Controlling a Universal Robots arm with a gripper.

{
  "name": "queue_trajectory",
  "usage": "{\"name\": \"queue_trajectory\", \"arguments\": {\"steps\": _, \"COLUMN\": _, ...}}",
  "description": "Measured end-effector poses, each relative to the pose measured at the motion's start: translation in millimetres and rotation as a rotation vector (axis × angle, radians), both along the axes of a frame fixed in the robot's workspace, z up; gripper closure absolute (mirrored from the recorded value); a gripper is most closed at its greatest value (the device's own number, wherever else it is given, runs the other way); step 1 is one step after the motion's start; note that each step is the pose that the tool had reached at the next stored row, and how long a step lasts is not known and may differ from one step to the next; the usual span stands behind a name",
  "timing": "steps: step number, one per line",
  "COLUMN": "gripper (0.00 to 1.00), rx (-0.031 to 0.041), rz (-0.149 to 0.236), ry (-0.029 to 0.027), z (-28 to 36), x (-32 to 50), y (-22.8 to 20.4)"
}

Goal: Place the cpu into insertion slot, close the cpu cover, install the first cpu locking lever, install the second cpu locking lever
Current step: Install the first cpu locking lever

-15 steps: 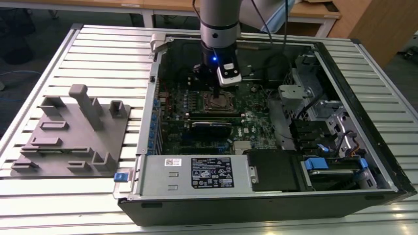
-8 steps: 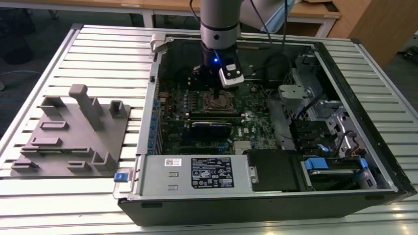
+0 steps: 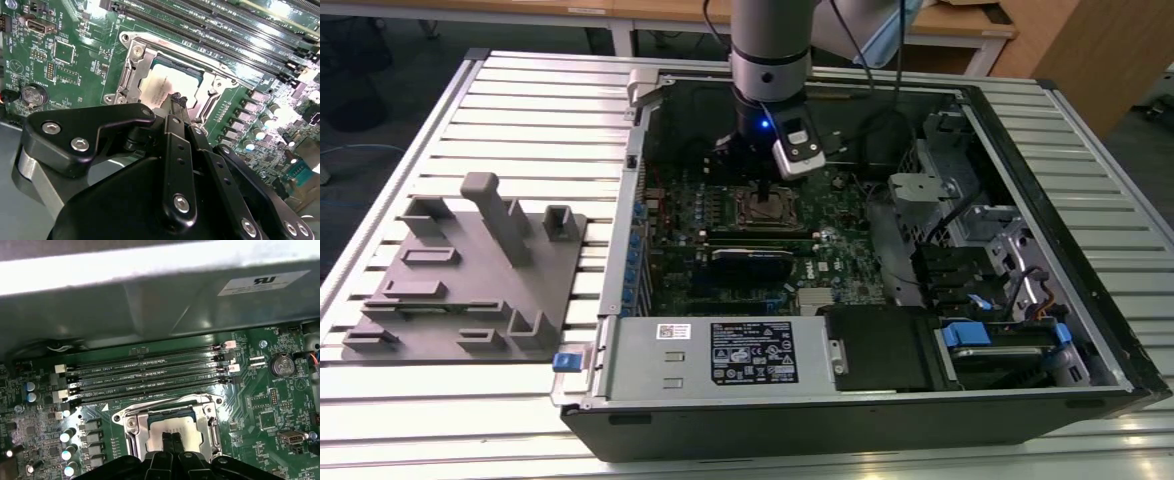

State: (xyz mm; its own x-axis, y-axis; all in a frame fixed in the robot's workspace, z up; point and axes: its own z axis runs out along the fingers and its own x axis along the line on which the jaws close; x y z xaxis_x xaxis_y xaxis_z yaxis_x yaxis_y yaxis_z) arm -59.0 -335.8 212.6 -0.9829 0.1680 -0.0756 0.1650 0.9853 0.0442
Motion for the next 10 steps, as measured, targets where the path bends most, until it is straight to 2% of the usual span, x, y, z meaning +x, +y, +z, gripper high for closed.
{"name": "queue_trajectory", "arguments": {"steps": 5, "gripper": 0.9, "rx": -0.0001, "rz": 0.001, "ry": 0.0, "z": 8.3, "x": 0.0, "y": 0.0}}
{"name": "queue_trajectory", "arguments": {"steps": 10, "gripper": 0.9, "rx": 0.0, "rz": 0.011, "ry": 0.0, "z": 9.0, "x": 1.5, "y": -0.1}}
